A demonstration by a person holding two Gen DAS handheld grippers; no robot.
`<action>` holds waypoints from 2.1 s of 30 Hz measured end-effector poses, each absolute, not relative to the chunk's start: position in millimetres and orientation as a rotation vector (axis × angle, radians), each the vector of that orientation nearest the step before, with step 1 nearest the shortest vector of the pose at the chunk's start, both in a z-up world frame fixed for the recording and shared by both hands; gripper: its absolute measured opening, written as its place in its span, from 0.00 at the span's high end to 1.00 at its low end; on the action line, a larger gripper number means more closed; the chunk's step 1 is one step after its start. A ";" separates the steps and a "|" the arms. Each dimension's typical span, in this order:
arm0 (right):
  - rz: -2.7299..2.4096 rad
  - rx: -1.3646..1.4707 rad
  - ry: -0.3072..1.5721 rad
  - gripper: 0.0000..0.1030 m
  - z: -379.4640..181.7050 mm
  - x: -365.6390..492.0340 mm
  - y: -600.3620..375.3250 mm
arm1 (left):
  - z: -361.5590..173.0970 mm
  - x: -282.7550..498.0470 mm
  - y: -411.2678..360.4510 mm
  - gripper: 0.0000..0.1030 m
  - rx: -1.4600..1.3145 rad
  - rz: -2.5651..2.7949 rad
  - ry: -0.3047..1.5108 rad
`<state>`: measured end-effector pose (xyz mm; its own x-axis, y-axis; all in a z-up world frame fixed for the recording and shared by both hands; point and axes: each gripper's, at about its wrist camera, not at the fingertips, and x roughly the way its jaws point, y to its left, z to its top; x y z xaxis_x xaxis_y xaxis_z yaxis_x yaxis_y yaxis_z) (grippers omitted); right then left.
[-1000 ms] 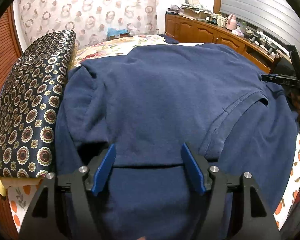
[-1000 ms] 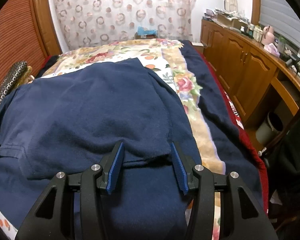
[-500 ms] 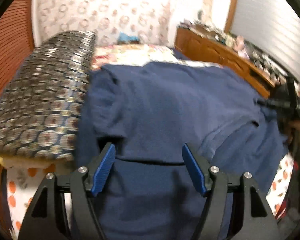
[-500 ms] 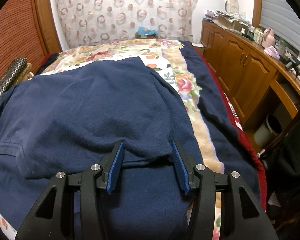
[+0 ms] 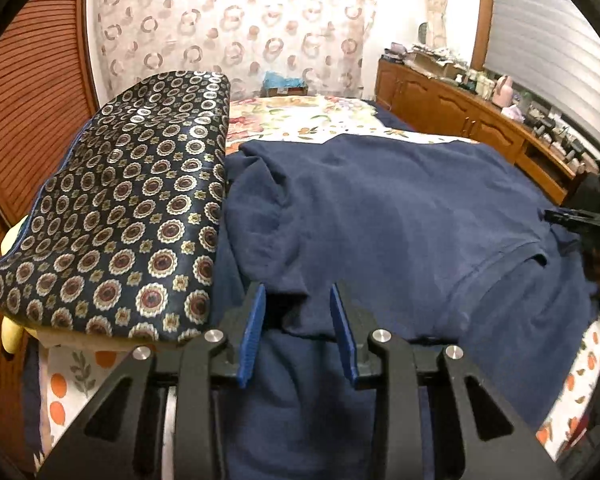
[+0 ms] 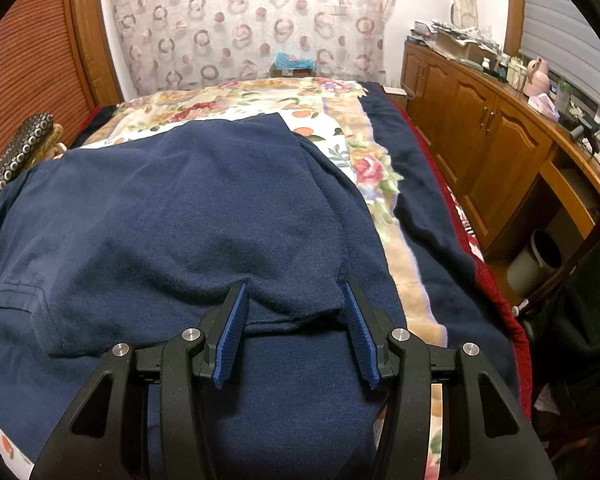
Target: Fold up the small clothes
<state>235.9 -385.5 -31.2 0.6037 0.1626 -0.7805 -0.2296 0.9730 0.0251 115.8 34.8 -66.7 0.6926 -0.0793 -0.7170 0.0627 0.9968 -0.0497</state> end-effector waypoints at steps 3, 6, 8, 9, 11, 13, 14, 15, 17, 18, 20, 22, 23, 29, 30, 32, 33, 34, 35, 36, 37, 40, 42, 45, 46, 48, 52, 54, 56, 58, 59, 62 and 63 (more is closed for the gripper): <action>0.227 -0.080 0.894 0.51 -31.1 235.8 -385.3 | -74.3 127.1 42.8 0.68 -0.032 -0.045 0.839; 0.226 -0.087 0.894 0.51 -31.3 235.9 -384.8 | -81.1 133.4 42.8 0.68 -0.039 -0.059 0.873; 0.226 -0.088 0.894 0.51 -31.9 236.3 -385.8 | -83.7 134.3 38.5 0.67 -0.014 -0.057 0.888; 0.226 -0.088 0.894 0.51 -32.0 236.4 -385.9 | -84.7 135.2 36.5 0.68 -0.005 -0.056 0.893; 0.226 -0.088 0.894 0.51 -31.9 236.3 -385.3 | -86.2 136.4 32.6 0.68 0.010 -0.051 0.898; 0.224 -0.090 0.893 0.51 -32.1 236.3 -385.4 | -84.3 135.8 30.6 0.68 0.015 -0.060 0.885; 0.225 -0.089 0.893 0.51 -31.8 236.1 -385.4 | -82.3 134.6 29.0 0.72 0.019 -0.067 0.873; 0.226 -0.087 0.894 0.51 -31.6 236.2 -385.3 | -79.0 132.9 26.9 0.86 0.032 -0.076 0.858; 0.240 -0.067 0.896 0.51 -31.5 236.8 -387.0 | -73.0 133.3 24.2 0.90 0.045 -0.084 0.840; 0.254 -0.043 0.899 0.53 -30.4 238.9 -390.1 | -71.2 135.6 24.6 0.90 0.043 -0.089 0.839; 0.257 -0.028 0.907 0.58 -28.2 243.2 -395.2 | -67.5 139.1 26.8 0.90 0.037 -0.089 0.835; 0.267 -0.019 0.908 0.63 -26.0 247.6 -398.3 | -64.9 143.7 32.2 0.90 0.031 -0.088 0.837; 0.275 -0.013 0.908 0.65 -25.0 249.5 -399.2 | -64.1 147.3 33.7 0.90 0.028 -0.089 0.843; 0.306 -0.035 0.879 0.90 -15.8 255.1 -400.1 | -50.5 151.3 29.9 0.95 0.023 -0.184 0.804; 0.323 -0.018 0.853 0.93 -9.5 249.4 -395.5 | -45.3 148.4 29.1 0.96 0.023 -0.185 0.785; 0.360 0.002 0.797 0.94 2.9 242.5 -396.2 | -32.1 141.2 29.6 0.96 0.008 -0.185 0.736; 0.364 -0.003 0.777 0.94 7.9 240.2 -393.6 | -26.9 138.1 31.6 0.97 -0.007 -0.185 0.717; 0.374 -0.006 0.753 0.94 14.7 236.8 -391.5 | -19.3 134.1 34.0 0.97 -0.024 -0.188 0.695; 0.387 -0.003 0.734 0.95 20.7 234.7 -390.5 | -13.6 130.9 35.5 0.97 -0.033 -0.191 0.679; 0.401 0.005 0.715 0.95 28.4 232.1 -389.7 | -7.7 127.5 36.6 0.97 -0.042 -0.194 0.659; 0.408 0.008 0.702 0.95 33.3 229.7 -389.6 | -0.3 123.5 38.5 0.97 -0.056 -0.196 0.640; 0.435 0.023 0.661 0.95 50.4 219.3 -389.6 | 15.8 110.2 42.9 0.97 -0.079 -0.216 0.594; 0.450 0.033 0.640 0.96 60.5 211.8 -388.1 | 23.7 100.2 48.5 0.97 -0.091 -0.230 0.567; 0.464 0.045 0.599 0.96 79.3 198.0 -389.5 | 27.5 84.8 54.7 0.97 -0.109 -0.228 0.541; 0.463 0.047 0.584 0.96 85.5 192.4 -391.2 | 28.7 79.3 59.0 0.97 -0.116 -0.228 0.535; 0.467 0.048 0.567 0.96 94.8 183.8 -394.7 | 30.6 70.5 64.2 0.97 -0.127 -0.224 0.526; 0.454 0.030 0.545 0.96 109.6 159.7 -408.3 | 29.9 45.6 74.4 0.97 -0.141 -0.219 0.520; 0.447 0.023 0.547 0.96 113.8 147.9 -416.2 | 25.3 34.7 75.6 0.97 -0.133 -0.209 0.532; 0.432 0.008 0.564 0.96 110.6 134.4 -424.9 | 15.1 25.7 77.1 0.97 -0.135 -0.189 0.558; 0.420 0.003 0.598 0.96 100.3 124.9 -429.3 | -2.5 18.6 79.2 0.97 -0.139 -0.169 0.597; 0.411 0.000 0.621 0.96 92.1 122.0 -431.5 | -8.4 12.9 76.9 0.97 -0.136 -0.158 0.613; 0.391 0.000 0.714 0.96 55.5 115.8 -434.7 | -34.0 11.5 77.0 0.97 -0.133 -0.140 0.683; 0.393 0.011 0.732 0.95 47.2 114.3 -435.2 | -40.4 11.5 77.3 0.96 -0.135 -0.139 0.700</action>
